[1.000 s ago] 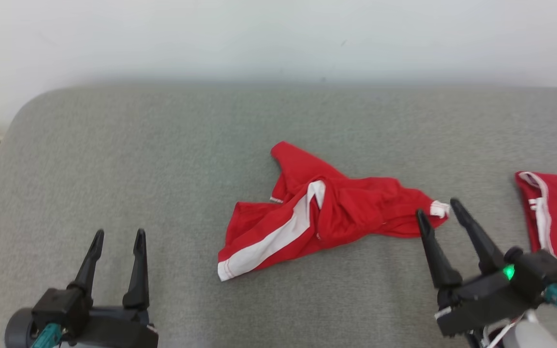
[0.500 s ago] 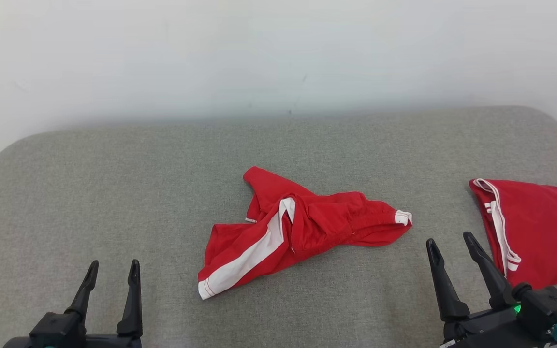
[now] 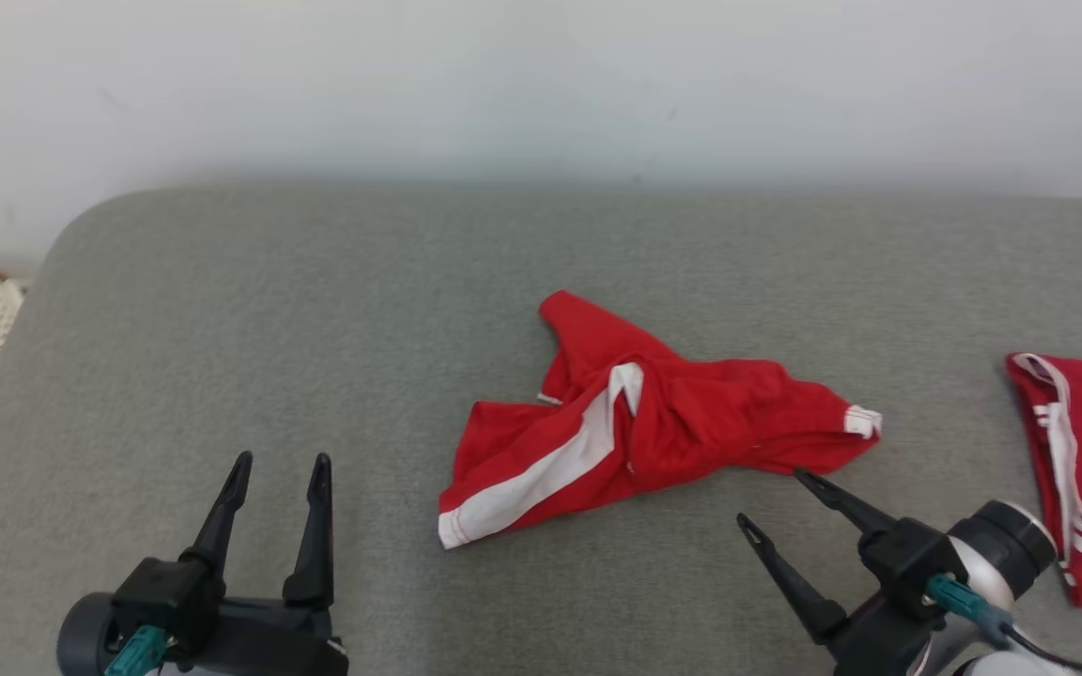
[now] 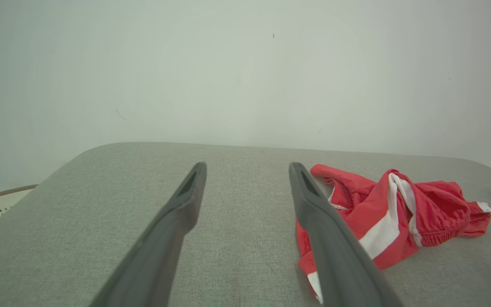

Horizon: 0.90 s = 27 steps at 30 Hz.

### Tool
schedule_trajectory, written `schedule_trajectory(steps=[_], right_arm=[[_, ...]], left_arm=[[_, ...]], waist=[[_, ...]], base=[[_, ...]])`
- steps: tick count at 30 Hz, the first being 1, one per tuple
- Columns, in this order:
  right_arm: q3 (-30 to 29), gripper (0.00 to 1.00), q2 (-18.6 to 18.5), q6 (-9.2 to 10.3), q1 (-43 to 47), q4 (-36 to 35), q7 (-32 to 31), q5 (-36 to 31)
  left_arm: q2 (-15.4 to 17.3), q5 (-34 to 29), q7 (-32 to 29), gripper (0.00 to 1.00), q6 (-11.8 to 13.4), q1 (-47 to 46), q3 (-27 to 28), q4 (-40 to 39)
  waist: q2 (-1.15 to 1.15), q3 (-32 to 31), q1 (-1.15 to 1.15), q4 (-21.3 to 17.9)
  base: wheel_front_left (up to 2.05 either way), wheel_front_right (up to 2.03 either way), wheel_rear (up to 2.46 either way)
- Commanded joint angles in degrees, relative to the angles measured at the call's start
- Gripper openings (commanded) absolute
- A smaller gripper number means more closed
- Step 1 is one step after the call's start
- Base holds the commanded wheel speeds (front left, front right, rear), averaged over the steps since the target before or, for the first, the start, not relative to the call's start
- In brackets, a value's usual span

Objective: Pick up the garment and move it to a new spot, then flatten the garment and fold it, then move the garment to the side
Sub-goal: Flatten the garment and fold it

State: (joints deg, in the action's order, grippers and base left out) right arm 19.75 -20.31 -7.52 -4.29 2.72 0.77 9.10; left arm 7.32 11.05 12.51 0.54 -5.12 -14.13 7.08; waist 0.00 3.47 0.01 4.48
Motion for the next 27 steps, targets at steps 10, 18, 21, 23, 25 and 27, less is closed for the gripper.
schedule_trajectory(steps=[10,18,21,23,25,27], right_arm=[[16.5,1.0,-12.0,0.07,-15.2,9.0,-0.9,-6.0],[23.4,0.0,-13.0,0.07,-23.2,14.9,-0.2,-5.2],[24.1,0.0,-13.0,0.07,-24.5,14.4,0.5,-2.5],[24.3,0.0,-13.4,0.07,-24.7,12.5,0.6,-0.8],[24.3,0.0,-14.1,0.07,-24.3,9.9,0.0,0.4],[24.4,0.0,-14.6,0.07,-23.0,6.4,-0.8,2.6]], left_arm=[[-2.6,0.5,2.4,1.0,-0.4,-5.0,-2.5,2.9],[-3.6,0.9,2.8,1.0,-0.1,-7.1,-3.5,3.6],[-3.8,0.8,2.7,1.0,0.2,-6.9,-2.9,3.0],[-3.9,0.6,2.7,1.0,0.4,-6.4,-2.3,2.6],[-3.9,0.1,2.7,1.0,0.2,-6.0,-1.9,2.4],[-3.8,-0.4,2.7,1.0,0.1,-5.9,-1.5,2.3]], waist=[[0.0,8.3,-0.01,9.7],[0.0,9.9,-0.01,11.1],[0.0,9.8,-0.01,10.2],[0.0,9.7,-0.01,9.0],[0.0,9.4,-0.01,7.7],[0.0,9.1,-0.01,6.5]], base=[[0.0,0.0,0.0],[0.0,0.0,0.0],[0.0,0.0,0.0],[0.0,0.0,0.0],[0.0,0.0,0.0],[0.0,0.0,0.0]])
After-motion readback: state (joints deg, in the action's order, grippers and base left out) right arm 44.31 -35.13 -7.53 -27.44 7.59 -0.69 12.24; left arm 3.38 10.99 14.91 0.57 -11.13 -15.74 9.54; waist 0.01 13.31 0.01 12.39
